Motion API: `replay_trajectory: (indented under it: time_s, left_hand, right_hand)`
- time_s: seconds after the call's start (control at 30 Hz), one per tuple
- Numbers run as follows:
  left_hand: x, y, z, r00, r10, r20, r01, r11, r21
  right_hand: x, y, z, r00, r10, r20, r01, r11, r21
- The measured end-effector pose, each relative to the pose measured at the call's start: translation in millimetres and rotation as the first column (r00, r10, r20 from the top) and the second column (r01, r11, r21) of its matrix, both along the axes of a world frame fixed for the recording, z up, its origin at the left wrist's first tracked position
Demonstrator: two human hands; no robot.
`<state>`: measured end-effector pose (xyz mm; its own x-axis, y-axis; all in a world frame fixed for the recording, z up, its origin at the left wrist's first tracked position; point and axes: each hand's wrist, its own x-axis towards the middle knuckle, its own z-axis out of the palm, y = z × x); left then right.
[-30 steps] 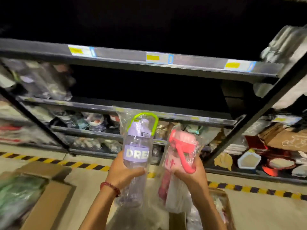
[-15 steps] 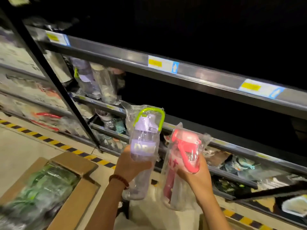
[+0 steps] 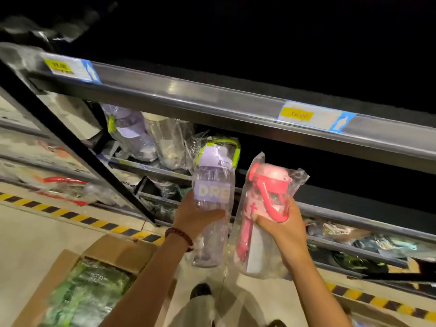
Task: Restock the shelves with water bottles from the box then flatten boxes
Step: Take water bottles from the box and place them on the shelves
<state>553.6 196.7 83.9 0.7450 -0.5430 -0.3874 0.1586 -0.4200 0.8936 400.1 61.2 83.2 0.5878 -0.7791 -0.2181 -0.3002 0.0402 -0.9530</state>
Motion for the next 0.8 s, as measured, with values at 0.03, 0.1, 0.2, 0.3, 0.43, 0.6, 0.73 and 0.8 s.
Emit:
replay_trajectory:
  time_s: [0.03, 0.1, 0.2, 0.3, 0.43, 0.6, 0.73, 0.8]
  left_hand:
    - [5.2, -3.3, -1.7, 1.0, 0.008, -0.007, -0.008, 1.0, -0.002]
    - [13.7, -10.8, -6.5, 1.0, 0.015, -0.021, -0.015, 1.0, -0.021]
    - [19.4, -25.1, -10.0, 1.0, -0.015, 0.001, 0.015, 0.998, -0.059]
    - [22.9, -39.2, -13.7, 0.999, -0.046, 0.01, 0.046, 0.995, -0.087]
    - [36.0, -58.9, -14.8, 0.997, -0.077, 0.031, 0.08, 0.989, -0.127]
    - [52.5, -81.3, -14.1, 0.994, -0.083, 0.072, 0.095, 0.979, -0.181]
    - [60.8, -99.6, -10.8, 0.995, -0.039, 0.088, 0.059, 0.971, -0.23]
    - [64.0, -107.1, -9.1, 0.994, -0.042, 0.103, 0.067, 0.965, -0.254]
  right_hand:
    - [8.0, -3.8, -1.8, 1.0, -0.002, 0.004, 0.002, 1.0, 0.0]
    - [21.5, -12.8, -7.1, 1.0, -0.018, 0.007, 0.018, 1.0, 0.002]
    - [34.3, -25.3, -14.4, 1.0, -0.031, 0.004, 0.031, 0.999, -0.011]
    - [40.4, -39.9, -17.8, 1.0, 0.003, 0.005, -0.003, 1.0, -0.028]
    - [49.7, -59.3, -17.0, 1.0, 0.002, 0.013, -0.002, 0.999, -0.036]
    - [65.8, -85.6, -8.6, 0.999, 0.025, 0.025, -0.026, 0.998, 0.053]
    - [76.6, -106.1, -5.2, 0.999, -0.031, 0.028, 0.027, 0.991, 0.131]
    - [79.9, -117.4, -11.4, 0.997, -0.074, 0.01, 0.071, 0.985, 0.159]
